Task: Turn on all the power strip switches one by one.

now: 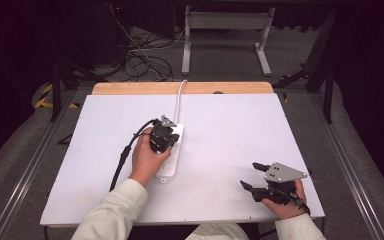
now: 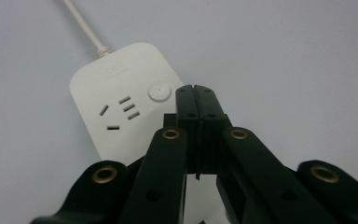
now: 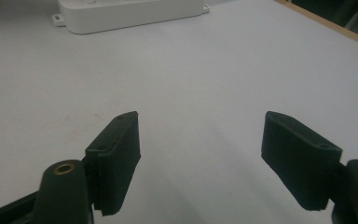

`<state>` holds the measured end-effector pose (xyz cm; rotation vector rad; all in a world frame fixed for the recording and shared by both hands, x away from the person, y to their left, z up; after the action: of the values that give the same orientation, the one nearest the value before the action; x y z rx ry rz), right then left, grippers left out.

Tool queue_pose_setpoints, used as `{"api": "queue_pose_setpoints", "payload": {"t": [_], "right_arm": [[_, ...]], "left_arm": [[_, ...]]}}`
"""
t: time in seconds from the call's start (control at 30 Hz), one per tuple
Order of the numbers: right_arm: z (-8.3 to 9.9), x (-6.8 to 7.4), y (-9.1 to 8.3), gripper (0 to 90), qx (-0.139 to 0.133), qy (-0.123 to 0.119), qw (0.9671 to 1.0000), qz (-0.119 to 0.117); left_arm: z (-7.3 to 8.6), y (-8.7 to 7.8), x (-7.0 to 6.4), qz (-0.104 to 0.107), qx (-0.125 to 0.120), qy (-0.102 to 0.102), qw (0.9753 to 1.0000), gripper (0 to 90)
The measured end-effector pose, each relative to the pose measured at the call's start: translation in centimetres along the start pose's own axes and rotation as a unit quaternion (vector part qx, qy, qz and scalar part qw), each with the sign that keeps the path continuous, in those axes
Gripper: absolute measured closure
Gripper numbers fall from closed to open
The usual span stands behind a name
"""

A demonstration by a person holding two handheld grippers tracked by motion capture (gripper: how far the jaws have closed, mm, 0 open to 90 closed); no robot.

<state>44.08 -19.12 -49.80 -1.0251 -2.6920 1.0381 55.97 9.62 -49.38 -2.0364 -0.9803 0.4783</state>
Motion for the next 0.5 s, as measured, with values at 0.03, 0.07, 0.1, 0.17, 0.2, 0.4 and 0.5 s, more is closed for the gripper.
{"api": "queue_pose_setpoints", "payload": {"t": [0.03,0.07,0.1,0.17,0.2,0.4,0.5], "right_arm": [[0.0,0.0,0.0,28.5,0.0,0.0,1.0,0.0],[0.0,0.0,0.0,28.5,0.0,-0.001,1.0,0.001],[0.0,0.0,0.0,28.5,-0.002,0.001,1.0,0.0],[0.0,0.0,0.0,28.5,-0.002,0.0,1.0,0.0],[0.0,0.0,0.0,28.5,-0.001,0.0,1.0,-0.001],[0.0,0.0,-0.1,28.5,-0.002,-0.001,1.0,-0.002],[0.1,0.0,-0.1,28.5,-0.002,0.0,1.0,-0.002]], "left_arm": [[-0.1,0.1,0.2,-0.001,-0.003,-0.002,1.0,89.9],[-0.1,0.1,0.4,-0.004,-0.003,-0.003,1.0,89.9],[-0.2,0.1,0.6,-0.003,-0.006,-0.005,1.0,89.9],[-0.4,0.1,1.0,0.003,-0.011,-0.013,0.9998,89.9],[-0.5,0.2,1.1,0.009,-0.011,-0.016,0.9998,89.9],[-1.4,0.4,1.5,-0.001,-0.013,-0.01,0.9999,89.9],[-1.8,0.7,1.5,0.0,-0.012,-0.007,0.9999,89.9]]}}
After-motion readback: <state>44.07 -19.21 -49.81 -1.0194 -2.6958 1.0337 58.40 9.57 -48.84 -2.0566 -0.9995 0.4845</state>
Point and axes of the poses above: each handheld gripper's, and its own axes: y roughly forward along the jaws, z roughly out of its underside, x roughly to its left, the point moved 7 cm from there along y, roughly forward along the jaws, and after that the axes turned 7 degrees about x, right-handed, at the moved point
